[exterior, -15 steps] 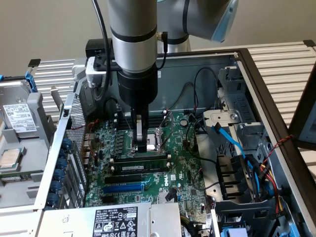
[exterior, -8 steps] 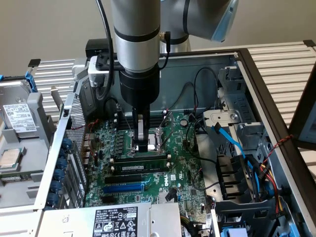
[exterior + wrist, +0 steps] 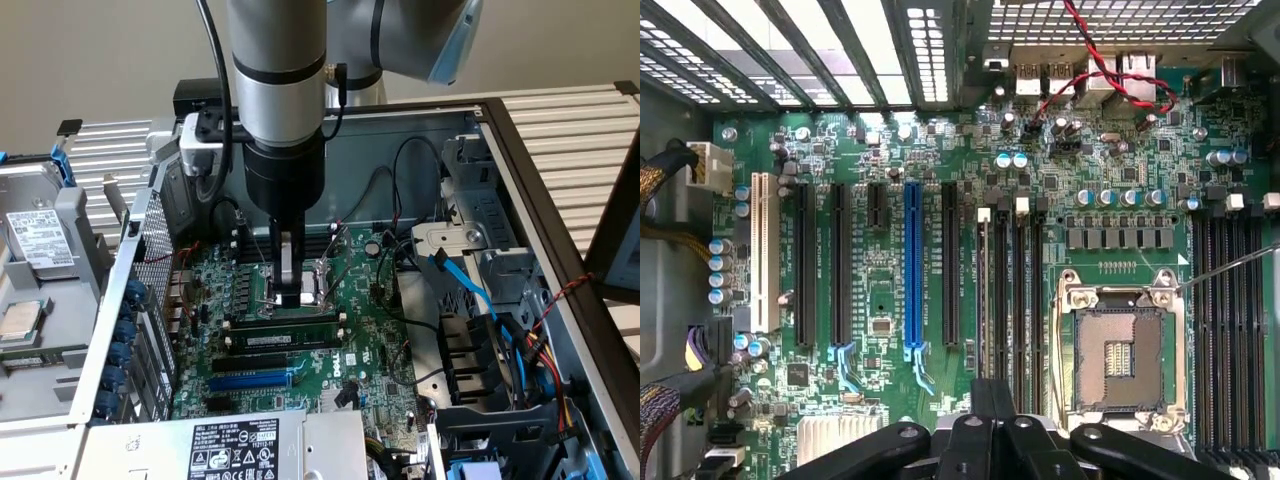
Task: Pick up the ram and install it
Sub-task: 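Press down the ram until it locks into place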
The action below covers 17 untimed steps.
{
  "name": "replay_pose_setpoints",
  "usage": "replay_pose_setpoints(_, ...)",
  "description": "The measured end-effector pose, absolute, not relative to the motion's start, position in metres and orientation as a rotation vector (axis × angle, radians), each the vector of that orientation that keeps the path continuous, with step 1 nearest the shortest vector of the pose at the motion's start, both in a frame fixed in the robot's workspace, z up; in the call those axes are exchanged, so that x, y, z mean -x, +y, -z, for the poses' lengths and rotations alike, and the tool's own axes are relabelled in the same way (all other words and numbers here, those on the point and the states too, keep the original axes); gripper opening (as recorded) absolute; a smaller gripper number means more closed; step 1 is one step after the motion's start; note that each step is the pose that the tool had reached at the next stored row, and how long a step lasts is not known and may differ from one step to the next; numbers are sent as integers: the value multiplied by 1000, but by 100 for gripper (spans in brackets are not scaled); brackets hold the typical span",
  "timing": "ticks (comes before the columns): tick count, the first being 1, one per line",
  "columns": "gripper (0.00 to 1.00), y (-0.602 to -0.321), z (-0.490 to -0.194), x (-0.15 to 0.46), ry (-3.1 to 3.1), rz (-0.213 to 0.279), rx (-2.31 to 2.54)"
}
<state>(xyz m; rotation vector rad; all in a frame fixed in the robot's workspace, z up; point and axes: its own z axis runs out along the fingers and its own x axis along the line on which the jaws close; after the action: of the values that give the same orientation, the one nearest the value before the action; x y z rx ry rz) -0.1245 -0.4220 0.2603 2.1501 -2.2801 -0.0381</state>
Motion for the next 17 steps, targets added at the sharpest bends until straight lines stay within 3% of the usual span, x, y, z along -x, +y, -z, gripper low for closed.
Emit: replay_pose_setpoints(17, 10, -422, -259, 124, -2490, 39, -1907)
